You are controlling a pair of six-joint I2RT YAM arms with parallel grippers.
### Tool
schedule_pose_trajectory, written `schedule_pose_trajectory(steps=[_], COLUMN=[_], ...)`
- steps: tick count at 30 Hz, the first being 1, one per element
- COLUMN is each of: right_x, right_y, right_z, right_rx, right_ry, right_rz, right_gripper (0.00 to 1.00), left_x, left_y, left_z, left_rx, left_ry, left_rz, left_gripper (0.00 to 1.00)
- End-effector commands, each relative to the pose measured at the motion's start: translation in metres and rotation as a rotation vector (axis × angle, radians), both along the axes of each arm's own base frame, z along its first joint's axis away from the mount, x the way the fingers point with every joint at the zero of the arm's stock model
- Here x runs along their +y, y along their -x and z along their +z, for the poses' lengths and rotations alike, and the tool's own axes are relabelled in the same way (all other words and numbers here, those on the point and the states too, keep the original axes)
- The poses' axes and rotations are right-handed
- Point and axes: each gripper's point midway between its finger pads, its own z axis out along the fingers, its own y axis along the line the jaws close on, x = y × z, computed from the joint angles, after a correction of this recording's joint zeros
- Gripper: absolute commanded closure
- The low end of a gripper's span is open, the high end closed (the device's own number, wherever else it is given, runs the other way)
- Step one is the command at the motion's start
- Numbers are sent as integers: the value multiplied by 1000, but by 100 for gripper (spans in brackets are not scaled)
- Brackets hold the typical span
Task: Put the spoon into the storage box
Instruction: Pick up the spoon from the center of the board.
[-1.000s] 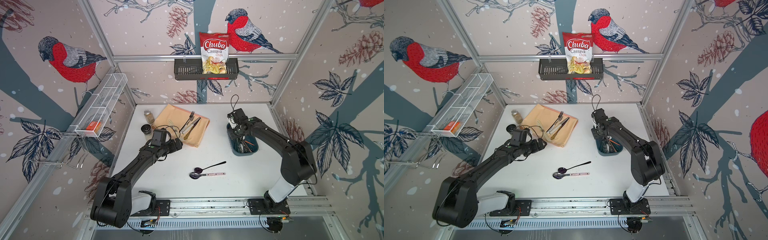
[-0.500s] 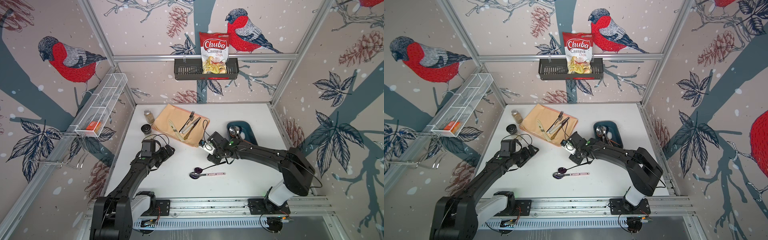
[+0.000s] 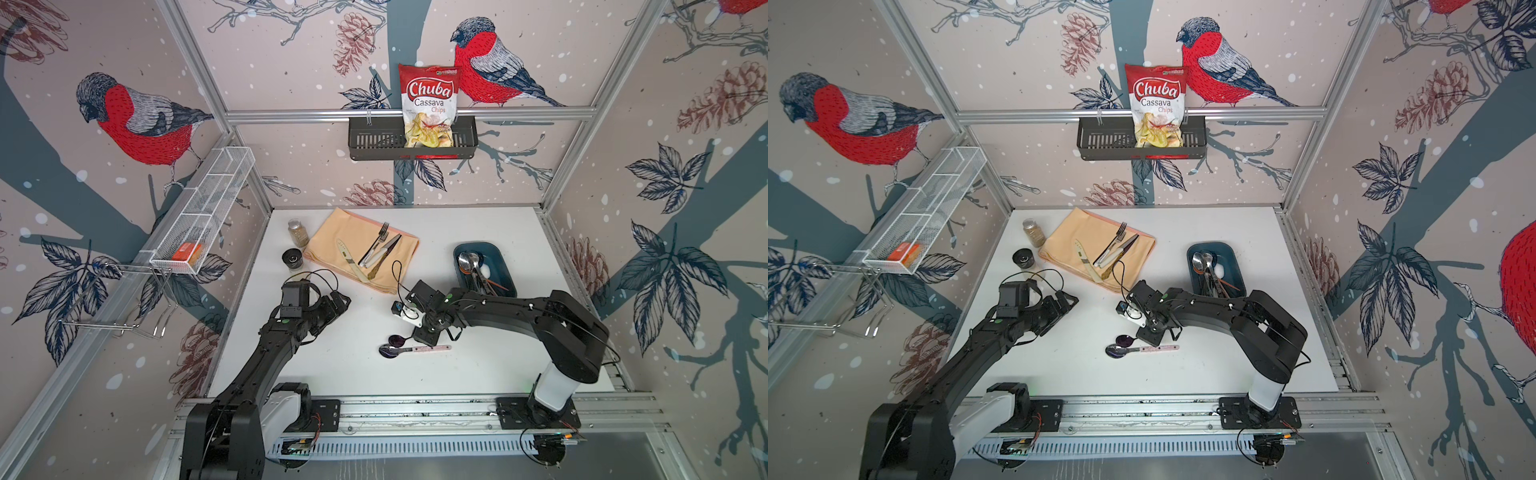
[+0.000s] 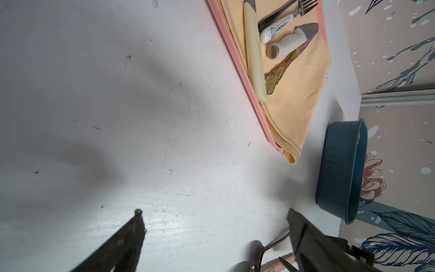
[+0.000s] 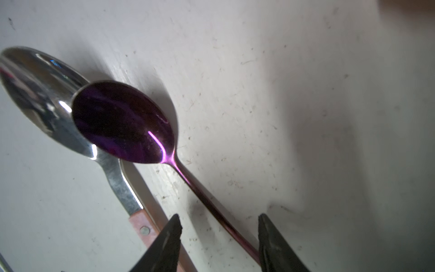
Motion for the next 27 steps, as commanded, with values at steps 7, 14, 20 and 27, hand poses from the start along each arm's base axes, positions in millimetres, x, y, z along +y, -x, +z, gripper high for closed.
schedule_pose_trajectory(steps=[7, 14, 20, 27], right_x=[-8, -14, -20, -27], right_y=[-11, -4, -4, -13], right_z=[-12, -24, -32, -35], right_rx=[-22, 60, 81, 80], right_ry=[75, 110, 137, 173], right_rz=[-29, -26, -66, -120], right_gripper=[46, 52, 65, 76], left_x=[2, 2, 2, 2], left_y=[-1, -2, -5, -9], left_z=[-1, -4, -6, -6], left_rx=[-7, 0, 2, 5], left_ry=[-26, -26, -27, -26], left_rz=[-16, -20, -24, -31], left_gripper=[4, 4, 4, 4])
